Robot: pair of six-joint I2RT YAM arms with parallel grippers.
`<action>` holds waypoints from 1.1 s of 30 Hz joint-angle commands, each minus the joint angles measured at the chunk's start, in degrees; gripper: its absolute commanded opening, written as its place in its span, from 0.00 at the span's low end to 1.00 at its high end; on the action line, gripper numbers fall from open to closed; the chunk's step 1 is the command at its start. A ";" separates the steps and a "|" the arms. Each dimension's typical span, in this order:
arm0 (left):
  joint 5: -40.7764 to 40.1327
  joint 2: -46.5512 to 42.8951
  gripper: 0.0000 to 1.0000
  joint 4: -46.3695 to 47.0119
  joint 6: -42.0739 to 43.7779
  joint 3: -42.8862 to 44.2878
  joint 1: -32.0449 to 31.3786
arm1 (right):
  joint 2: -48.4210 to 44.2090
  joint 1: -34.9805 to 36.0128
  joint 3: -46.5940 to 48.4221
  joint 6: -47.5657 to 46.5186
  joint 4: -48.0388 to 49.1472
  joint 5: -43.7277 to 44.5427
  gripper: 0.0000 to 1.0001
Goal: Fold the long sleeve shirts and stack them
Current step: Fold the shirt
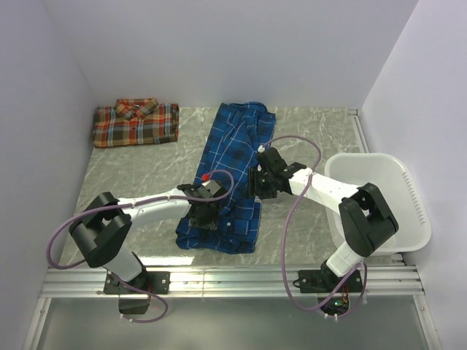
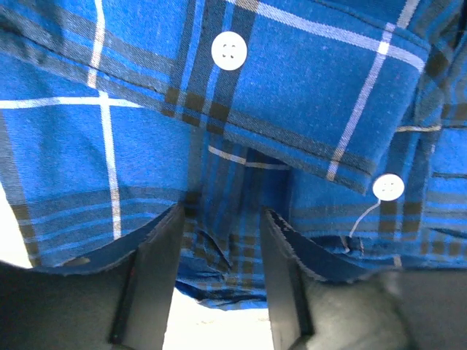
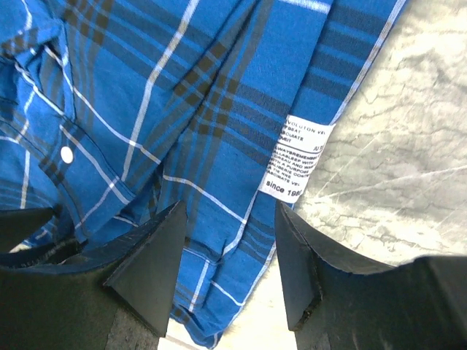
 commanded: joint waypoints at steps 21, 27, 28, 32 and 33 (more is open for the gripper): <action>-4.02 5.27 0.01 -11.69 -2.41 15.98 -5.52 | 2.47 -1.81 -3.11 2.43 5.78 -6.08 0.59; 0.98 8.08 0.02 -10.03 -1.09 16.52 -7.36 | 3.26 -2.07 -3.46 2.95 6.39 -6.70 0.59; 3.08 8.52 0.04 -9.33 -0.83 15.56 -7.63 | 3.26 -2.24 -3.46 2.96 6.39 -6.79 0.59; 7.14 11.59 0.05 -5.90 0.14 14.32 -8.60 | 3.53 -2.77 -3.81 3.39 7.27 -7.49 0.59; 8.19 11.86 0.05 -4.07 0.93 13.97 -8.69 | 3.70 -2.95 -3.73 3.40 7.36 -7.58 0.59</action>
